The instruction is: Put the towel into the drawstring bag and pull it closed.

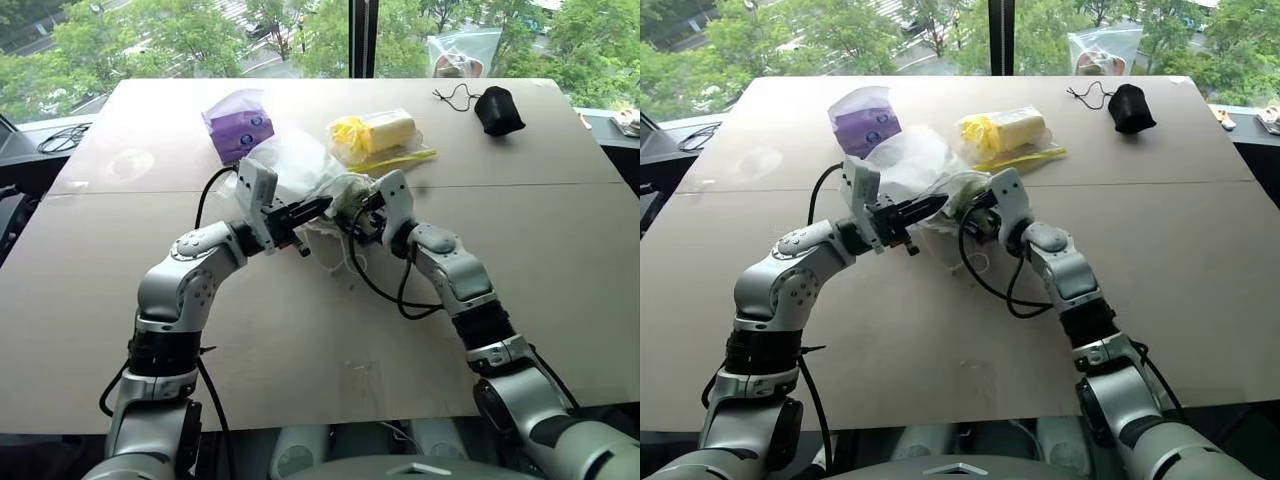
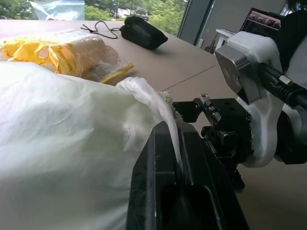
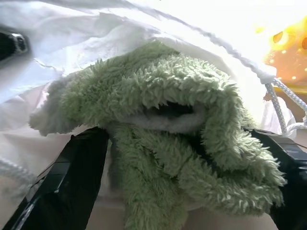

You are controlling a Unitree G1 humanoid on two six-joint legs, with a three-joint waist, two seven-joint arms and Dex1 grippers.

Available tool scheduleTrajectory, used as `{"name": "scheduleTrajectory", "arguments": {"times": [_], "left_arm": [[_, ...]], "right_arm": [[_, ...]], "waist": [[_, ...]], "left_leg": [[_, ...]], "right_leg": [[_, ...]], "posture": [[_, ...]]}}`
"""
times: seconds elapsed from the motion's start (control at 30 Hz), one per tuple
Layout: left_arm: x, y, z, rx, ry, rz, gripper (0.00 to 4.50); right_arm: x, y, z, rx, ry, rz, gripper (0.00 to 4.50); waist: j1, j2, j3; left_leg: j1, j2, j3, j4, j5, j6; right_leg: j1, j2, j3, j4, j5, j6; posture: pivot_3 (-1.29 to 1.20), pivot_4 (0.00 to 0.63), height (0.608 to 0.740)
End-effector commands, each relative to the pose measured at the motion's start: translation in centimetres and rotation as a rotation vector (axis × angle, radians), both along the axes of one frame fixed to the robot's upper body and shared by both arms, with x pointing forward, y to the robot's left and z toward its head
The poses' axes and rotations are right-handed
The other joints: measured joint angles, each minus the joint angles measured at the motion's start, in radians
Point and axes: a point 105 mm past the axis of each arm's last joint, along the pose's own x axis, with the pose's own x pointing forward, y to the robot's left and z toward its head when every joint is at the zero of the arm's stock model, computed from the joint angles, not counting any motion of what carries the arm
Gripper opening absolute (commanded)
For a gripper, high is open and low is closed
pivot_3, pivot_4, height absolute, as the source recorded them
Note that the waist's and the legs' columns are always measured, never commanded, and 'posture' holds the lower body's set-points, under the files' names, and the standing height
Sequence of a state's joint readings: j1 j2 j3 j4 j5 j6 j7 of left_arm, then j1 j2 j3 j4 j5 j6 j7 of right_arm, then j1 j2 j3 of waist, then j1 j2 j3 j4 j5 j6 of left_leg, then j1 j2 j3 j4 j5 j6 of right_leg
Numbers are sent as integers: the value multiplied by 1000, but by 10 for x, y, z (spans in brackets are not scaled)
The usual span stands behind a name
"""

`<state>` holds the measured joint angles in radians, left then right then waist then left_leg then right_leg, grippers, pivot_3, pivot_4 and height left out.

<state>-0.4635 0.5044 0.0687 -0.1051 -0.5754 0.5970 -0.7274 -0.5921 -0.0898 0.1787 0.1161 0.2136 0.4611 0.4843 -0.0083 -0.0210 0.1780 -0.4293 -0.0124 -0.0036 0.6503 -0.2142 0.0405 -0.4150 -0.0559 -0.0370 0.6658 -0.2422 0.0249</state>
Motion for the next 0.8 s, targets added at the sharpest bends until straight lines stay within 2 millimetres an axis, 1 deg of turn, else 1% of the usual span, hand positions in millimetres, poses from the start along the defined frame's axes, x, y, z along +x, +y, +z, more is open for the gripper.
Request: {"name": "scheduleTrajectory", "arguments": {"times": [0.03,0.1,0.13,0.17,0.2,0.27,0.33,0.37,0.4,0.43,0.5,0.57,0.63,0.73,0.8], "left_arm": [[4,11,8,32,-54,14,0],[6,16,5,85,-69,-1,0],[8,20,4,115,-80,-6,0],[9,23,4,134,-88,-10,0],[10,27,4,157,-98,-9,0],[13,33,6,181,-115,-12,0],[17,43,10,237,-145,-21,0],[19,46,11,253,-153,-24,0],[21,49,13,266,-160,-25,0],[23,52,15,282,-170,-22,0],[27,59,19,321,-193,-19,0],[30,64,23,341,-208,-12,0],[32,66,24,352,-219,-10,0],[30,67,23,390,-247,-11,0],[27,69,22,388,-247,-8,0]], "right_arm": [[-29,-18,25,19,-58,92,4448],[-45,-32,33,-24,-90,133,4448],[-47,-40,37,-62,-119,137,4448],[-49,-46,39,-88,-137,138,4448],[-46,-53,39,-123,-151,116,4448],[-43,-61,36,-177,-153,106,4448],[-14,-75,20,-264,-139,-6,4448],[-4,-79,14,-292,-132,-44,4448],[1,-77,7,-313,-118,-25,4448],[3,-70,1,-326,-110,19,4448],[22,-53,-9,-350,-107,32,4448],[33,-40,-21,-406,-105,58,4448],[41,-32,-31,-433,-98,72,4448],[43,-20,-42,-399,-61,114,3615],[44,-18,-42,-384,-66,117,2742]], "waist": [[1,0,0],[1,0,0],[0,0,0],[-3,0,0],[-4,0,0],[-4,0,0],[-8,0,0],[-8,0,0],[-7,0,0],[-6,0,0],[-9,0,0],[-15,0,0],[-15,0,0],[-12,0,0],[-12,0,0]], "left_leg": [[0,0,0,0,0,0],[0,0,-1,0,-1,1],[0,0,-1,0,-1,1],[0,0,-1,0,-1,2],[0,0,-1,0,-1,2],[1,0,-1,0,-1,2],[2,1,-1,0,-1,2],[3,2,0,0,-1,2],[3,2,1,0,-1,2],[3,2,1,0,-1,2],[3,2,2,0,-1,2],[3,2,3,0,-1,2],[2,2,3,0,0,1],[1,2,3,1,1,-2],[1,2,3,1,1,-2]], "right_leg": [[0,0,0,0,0,0],[0,0,-1,0,0,0],[0,0,-1,0,0,0],[0,0,-1,0,0,0],[0,1,-1,0,0,0],[0,1,-1,0,0,0],[1,1,-1,0,0,0],[1,2,0,0,0,0],[1,3,0,0,0,-1],[1,3,0,0,0,-1],[1,3,1,0,0,-1],[1,4,2,0,0,-1],[0,4,2,1,0,-1],[0,3,2,0,0,0],[0,3,2,-1,0,0]], "posture": [[0,150,740],[0,150,740],[0,150,740],[0,150,740],[0,150,740],[0,150,740],[0,150,740],[0,150,740],[0,150,740],[0,150,740],[0,150,740],[0,150,740],[0,150,740],[0,150,740],[0,150,740]]}}
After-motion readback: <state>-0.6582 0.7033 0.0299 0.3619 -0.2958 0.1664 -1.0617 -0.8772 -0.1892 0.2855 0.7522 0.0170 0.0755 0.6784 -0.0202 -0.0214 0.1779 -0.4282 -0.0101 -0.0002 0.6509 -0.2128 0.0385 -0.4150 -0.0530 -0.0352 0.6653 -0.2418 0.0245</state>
